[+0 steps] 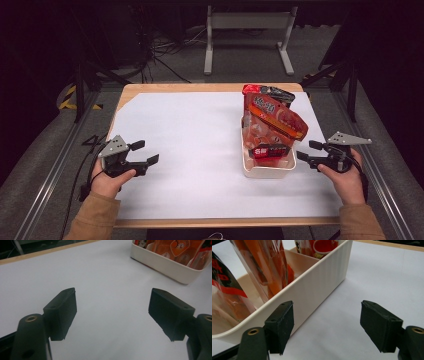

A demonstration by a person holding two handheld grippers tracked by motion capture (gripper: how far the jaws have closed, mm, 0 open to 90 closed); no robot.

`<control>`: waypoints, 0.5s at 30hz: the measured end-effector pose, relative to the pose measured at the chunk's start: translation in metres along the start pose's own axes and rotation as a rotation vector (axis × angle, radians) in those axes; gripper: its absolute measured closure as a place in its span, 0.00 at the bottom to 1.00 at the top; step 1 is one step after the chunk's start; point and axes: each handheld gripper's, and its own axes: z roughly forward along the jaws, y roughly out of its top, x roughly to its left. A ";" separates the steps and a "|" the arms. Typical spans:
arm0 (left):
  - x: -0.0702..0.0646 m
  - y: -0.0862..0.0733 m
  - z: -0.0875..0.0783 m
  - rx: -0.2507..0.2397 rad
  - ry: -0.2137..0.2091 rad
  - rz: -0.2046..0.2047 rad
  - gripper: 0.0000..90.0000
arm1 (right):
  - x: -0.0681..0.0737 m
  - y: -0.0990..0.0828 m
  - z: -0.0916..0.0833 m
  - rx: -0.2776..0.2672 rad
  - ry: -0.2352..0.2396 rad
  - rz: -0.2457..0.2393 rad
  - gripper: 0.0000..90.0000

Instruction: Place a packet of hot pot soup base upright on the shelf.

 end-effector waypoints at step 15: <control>0.010 -0.033 0.010 0.022 0.017 -0.050 0.29 | -0.005 -0.009 0.008 0.020 -0.012 -0.002 0.30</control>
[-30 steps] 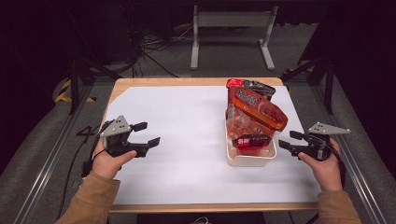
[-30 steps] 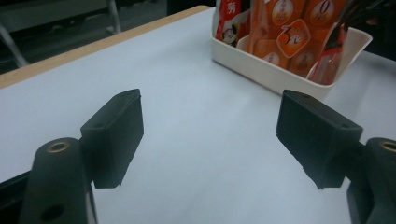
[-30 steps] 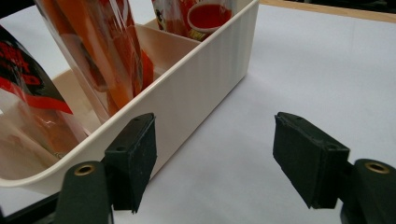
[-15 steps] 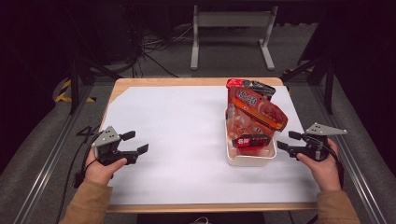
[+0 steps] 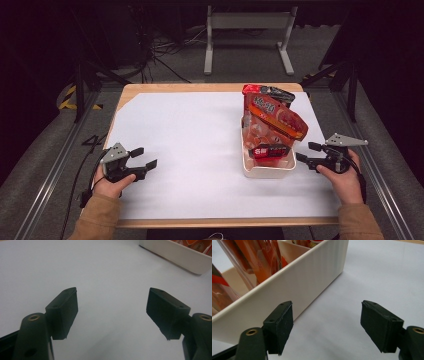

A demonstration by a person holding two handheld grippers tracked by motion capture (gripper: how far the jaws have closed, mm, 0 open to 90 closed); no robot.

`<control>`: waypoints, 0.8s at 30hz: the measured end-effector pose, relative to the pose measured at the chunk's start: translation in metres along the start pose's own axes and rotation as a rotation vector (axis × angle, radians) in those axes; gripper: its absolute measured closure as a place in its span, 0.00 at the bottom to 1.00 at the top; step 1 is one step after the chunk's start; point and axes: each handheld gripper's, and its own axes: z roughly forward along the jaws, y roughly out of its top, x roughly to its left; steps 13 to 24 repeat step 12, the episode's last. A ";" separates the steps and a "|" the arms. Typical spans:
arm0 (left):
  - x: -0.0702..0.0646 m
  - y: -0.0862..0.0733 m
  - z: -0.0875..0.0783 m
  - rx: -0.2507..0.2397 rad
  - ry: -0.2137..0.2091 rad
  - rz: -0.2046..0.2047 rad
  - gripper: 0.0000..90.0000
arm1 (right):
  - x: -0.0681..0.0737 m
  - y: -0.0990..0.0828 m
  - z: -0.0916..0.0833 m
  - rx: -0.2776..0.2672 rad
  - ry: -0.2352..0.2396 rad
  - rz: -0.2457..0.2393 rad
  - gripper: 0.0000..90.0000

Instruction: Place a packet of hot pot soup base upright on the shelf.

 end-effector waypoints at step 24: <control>0.003 -0.007 0.006 0.036 0.005 -0.017 0.27 | 0.002 -0.001 0.002 -0.010 0.001 -0.013 0.30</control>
